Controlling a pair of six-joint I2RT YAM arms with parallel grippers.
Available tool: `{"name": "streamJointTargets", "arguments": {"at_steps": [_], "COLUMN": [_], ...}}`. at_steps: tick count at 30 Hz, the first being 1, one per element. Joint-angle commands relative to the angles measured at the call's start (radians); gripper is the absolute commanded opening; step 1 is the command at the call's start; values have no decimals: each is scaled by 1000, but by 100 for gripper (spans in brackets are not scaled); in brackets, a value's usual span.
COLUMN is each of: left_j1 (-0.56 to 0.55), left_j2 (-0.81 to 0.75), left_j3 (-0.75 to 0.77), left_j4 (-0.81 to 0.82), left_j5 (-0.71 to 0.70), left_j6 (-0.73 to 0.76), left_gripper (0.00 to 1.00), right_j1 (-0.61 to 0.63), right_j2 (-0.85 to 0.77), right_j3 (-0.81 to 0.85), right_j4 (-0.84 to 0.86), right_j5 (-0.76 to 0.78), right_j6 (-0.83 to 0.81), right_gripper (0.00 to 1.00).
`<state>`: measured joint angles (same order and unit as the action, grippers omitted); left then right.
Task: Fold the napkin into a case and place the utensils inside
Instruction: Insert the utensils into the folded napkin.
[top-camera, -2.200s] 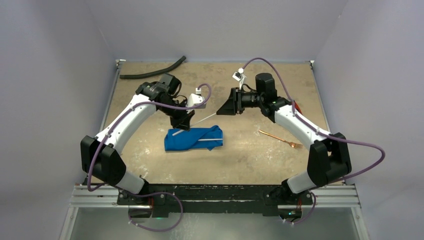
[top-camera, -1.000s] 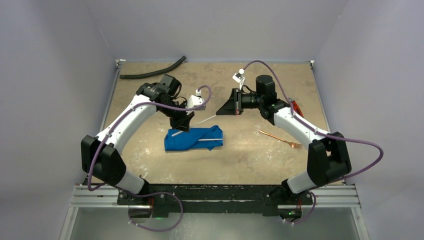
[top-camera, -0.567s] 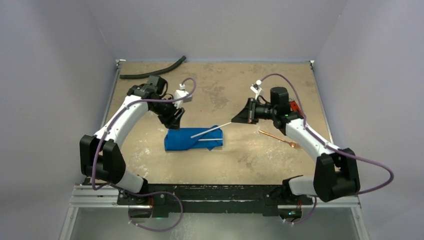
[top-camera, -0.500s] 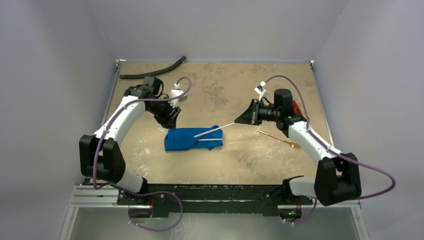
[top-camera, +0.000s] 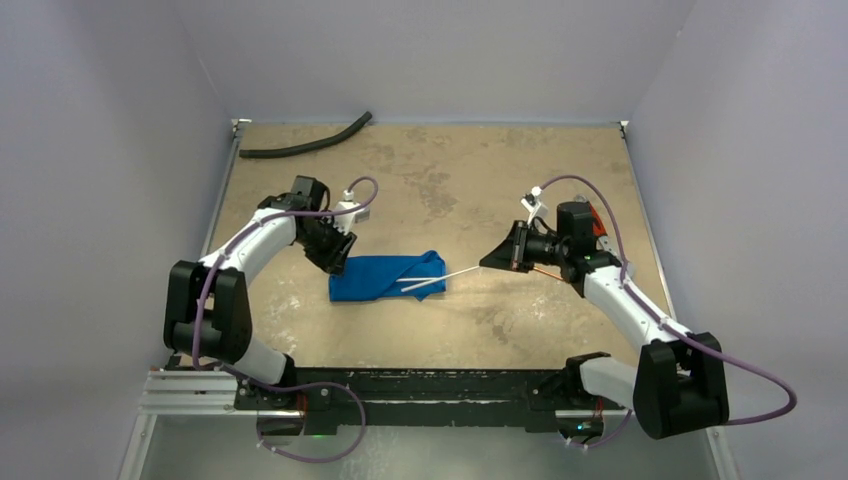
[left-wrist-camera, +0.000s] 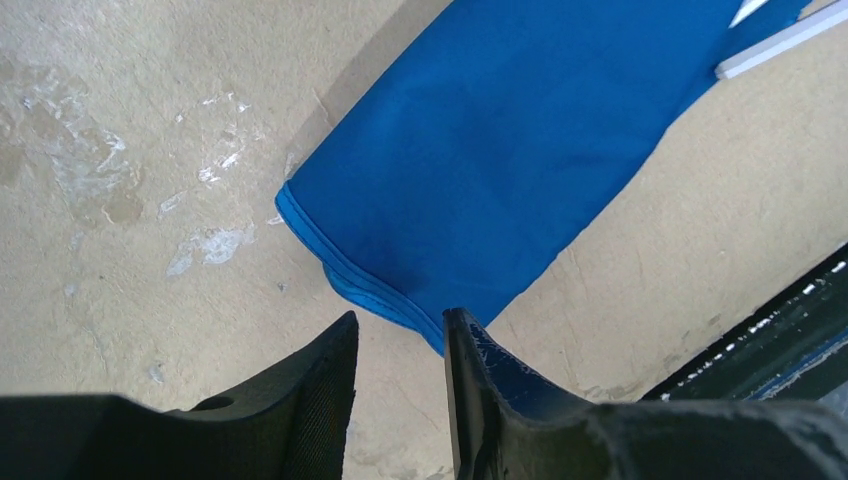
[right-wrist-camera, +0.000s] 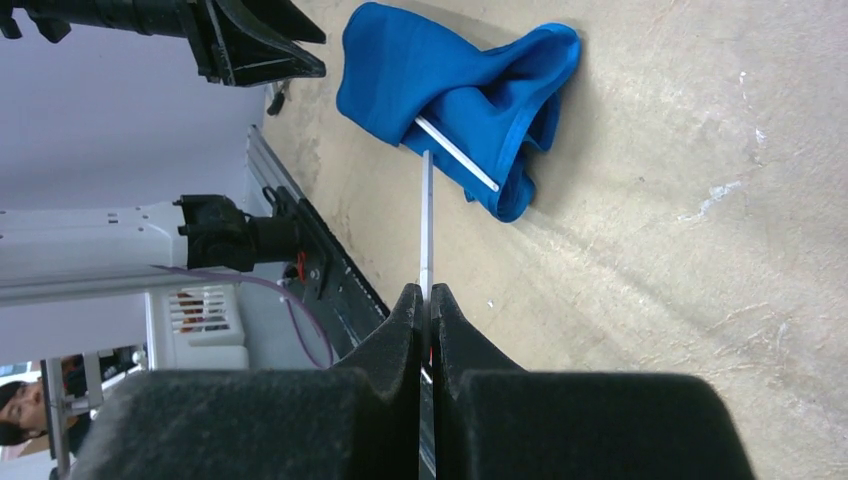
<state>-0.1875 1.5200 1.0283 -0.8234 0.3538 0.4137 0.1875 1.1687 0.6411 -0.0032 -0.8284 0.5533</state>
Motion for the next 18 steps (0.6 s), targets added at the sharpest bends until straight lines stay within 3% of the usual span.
{"name": "streamJointTargets", "arguments": {"at_steps": [1, 18], "left_j1": [-1, -1], "left_j2": [17, 93], "left_j3": [-22, -61], "left_j4": [77, 123], "left_j5": [-34, -63], "left_j6": [-29, 2], "left_gripper": [35, 27], "right_j1": [-13, -13], "right_j2": [-39, -74], "right_j3": [-34, -257], "right_j4": [70, 451], "right_j5": [10, 42], "right_j6": [8, 198], "right_gripper": [0, 0]}}
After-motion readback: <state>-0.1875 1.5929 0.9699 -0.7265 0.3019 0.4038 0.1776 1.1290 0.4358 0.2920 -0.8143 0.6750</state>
